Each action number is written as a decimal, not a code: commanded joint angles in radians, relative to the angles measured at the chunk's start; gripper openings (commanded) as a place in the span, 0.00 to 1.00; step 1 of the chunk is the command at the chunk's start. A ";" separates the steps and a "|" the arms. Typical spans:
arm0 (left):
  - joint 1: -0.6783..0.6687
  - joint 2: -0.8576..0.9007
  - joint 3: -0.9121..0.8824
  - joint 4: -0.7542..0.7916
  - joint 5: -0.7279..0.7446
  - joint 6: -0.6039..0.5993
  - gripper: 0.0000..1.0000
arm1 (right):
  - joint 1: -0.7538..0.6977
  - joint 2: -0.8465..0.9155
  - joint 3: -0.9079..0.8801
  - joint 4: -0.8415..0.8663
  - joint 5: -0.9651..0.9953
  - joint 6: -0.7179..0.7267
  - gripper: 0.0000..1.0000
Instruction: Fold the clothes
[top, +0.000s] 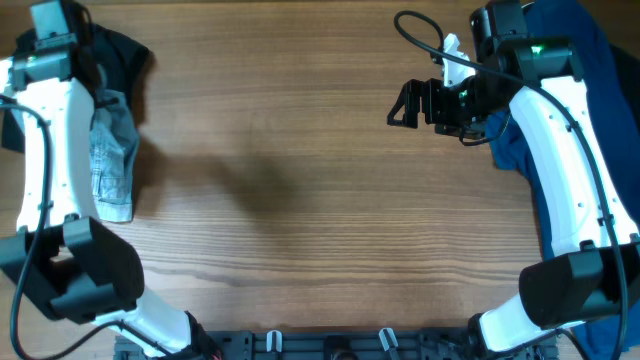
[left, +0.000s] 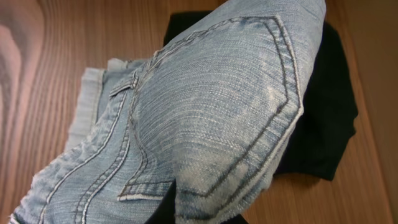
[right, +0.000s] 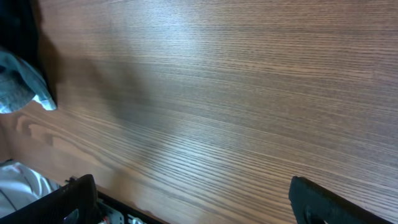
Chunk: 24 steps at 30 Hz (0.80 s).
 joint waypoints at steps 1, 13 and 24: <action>-0.004 0.005 0.021 0.060 -0.031 -0.036 0.04 | 0.005 0.015 0.016 0.002 0.023 0.000 1.00; -0.002 0.005 0.021 0.283 -0.140 -0.025 0.04 | 0.006 0.057 0.016 0.002 0.025 0.004 1.00; 0.023 0.042 0.021 0.590 -0.175 0.134 0.04 | 0.006 0.058 0.016 -0.008 0.025 0.007 1.00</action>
